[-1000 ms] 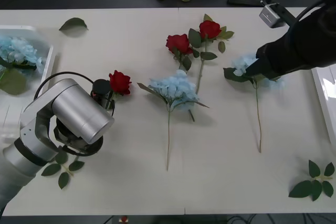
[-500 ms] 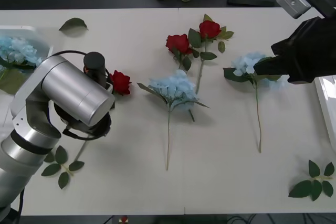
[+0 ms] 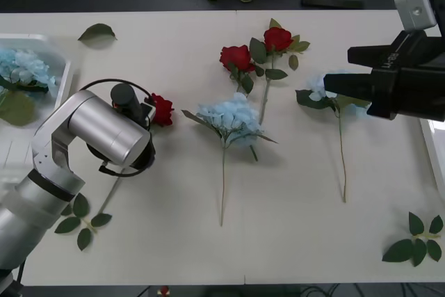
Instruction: Place the red flowers into the right box and the blue flowers into the left box. If a person shows an open palm, hand one flower to the person first, then continue sorting.
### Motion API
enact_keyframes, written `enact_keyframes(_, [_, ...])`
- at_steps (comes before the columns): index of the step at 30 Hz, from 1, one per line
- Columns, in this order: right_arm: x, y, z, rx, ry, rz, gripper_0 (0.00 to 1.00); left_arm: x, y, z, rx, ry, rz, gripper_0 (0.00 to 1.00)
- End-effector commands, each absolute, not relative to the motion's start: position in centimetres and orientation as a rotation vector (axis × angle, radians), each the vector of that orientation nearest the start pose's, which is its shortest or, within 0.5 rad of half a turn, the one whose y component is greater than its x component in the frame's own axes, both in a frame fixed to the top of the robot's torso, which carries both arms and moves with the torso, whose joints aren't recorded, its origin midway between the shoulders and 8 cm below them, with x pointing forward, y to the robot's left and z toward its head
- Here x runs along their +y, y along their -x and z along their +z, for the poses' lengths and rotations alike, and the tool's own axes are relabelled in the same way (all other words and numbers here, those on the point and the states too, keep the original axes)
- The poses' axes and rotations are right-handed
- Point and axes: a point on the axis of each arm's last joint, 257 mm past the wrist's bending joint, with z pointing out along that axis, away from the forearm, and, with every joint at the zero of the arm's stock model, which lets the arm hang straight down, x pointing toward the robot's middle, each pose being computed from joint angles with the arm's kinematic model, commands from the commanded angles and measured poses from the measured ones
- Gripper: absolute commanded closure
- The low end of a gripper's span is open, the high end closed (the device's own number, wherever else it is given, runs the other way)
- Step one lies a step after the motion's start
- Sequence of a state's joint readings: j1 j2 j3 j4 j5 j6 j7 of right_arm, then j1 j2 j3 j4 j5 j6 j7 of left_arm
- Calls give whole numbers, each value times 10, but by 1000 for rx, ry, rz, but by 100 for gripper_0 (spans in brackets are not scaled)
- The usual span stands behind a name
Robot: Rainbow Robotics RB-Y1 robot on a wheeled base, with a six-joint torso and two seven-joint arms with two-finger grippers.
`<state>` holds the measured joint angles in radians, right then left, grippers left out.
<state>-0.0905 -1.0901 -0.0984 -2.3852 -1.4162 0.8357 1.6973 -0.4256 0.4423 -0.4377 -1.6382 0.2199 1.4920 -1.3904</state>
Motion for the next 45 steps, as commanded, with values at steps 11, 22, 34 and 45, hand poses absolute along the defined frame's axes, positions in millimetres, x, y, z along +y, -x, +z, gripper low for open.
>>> enact_keyframes(11, [-123, -385, -46, 1737, 909, 545, 34, 205, -497, -336, 2570, -505, 288, 0])
enact_keyframes(22, [-124, -381, -53, 1788, 942, 543, 34, 207, -499, -339, 2552, -529, 342, 65])
enact_keyframes(34, [-124, -381, -53, 1788, 942, 543, 34, 208, -499, -340, 2554, -527, 347, 100])
enact_keyframes(45, [-124, -381, -53, 1788, 942, 543, 34, 222, -495, -322, 2523, -549, 440, 100])
